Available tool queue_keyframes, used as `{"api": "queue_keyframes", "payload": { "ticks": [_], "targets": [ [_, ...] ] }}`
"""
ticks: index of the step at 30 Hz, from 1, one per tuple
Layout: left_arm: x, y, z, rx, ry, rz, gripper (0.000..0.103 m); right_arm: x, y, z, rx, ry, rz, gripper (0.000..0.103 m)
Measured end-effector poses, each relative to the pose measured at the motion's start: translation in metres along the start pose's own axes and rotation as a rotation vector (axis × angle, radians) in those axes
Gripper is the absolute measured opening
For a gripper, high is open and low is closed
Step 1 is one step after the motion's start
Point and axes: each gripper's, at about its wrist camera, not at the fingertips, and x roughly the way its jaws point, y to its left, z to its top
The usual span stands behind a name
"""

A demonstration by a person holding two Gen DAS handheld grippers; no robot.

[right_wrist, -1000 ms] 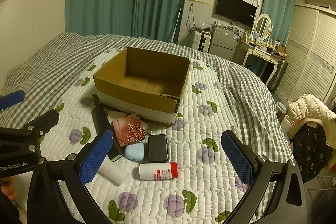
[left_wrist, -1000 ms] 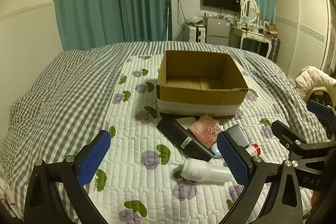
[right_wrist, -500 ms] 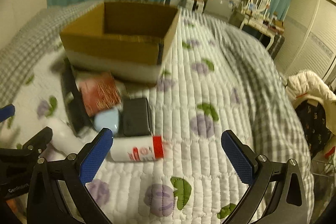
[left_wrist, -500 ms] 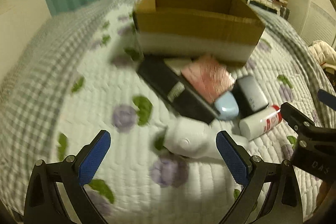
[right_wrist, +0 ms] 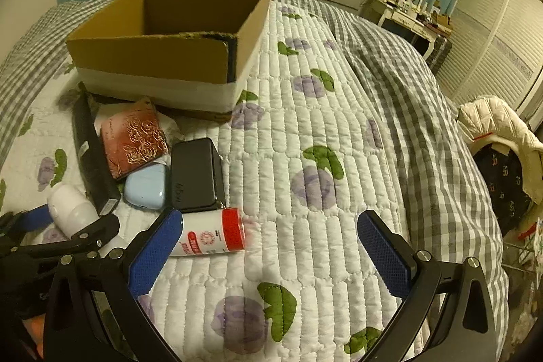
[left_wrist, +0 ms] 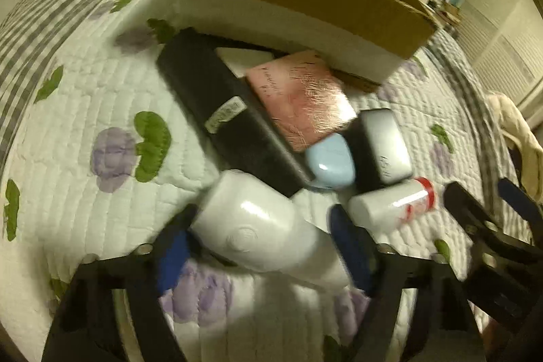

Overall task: Organize rigid objects
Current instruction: 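Grasp the white cylinder with the left tool while the right tool grasps the white-red can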

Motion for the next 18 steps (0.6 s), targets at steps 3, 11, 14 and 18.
{"api": "queue_keyframes", "payload": {
  "ticks": [3, 11, 14, 18],
  "targets": [
    [-0.011, 0.003, 0.001, 0.007, -0.014, -0.033, 0.06, 0.006, -0.001, 0.0, 0.003, 0.017, 0.007, 0.103],
    [-0.056, 0.015, 0.019, 0.082, -0.115, 0.058, 0.056, 0.022, 0.016, -0.004, -0.044, 0.054, 0.142, 0.103],
    [-0.064, 0.017, 0.025, 0.124, -0.155, 0.129, 0.056, 0.032, 0.029, -0.009, -0.084, 0.076, 0.176, 0.103],
    [-0.068, 0.026, 0.027, 0.154, -0.158, 0.169, 0.056, 0.045, 0.041, -0.01, -0.122, 0.089, 0.16, 0.1]
  ]
}}
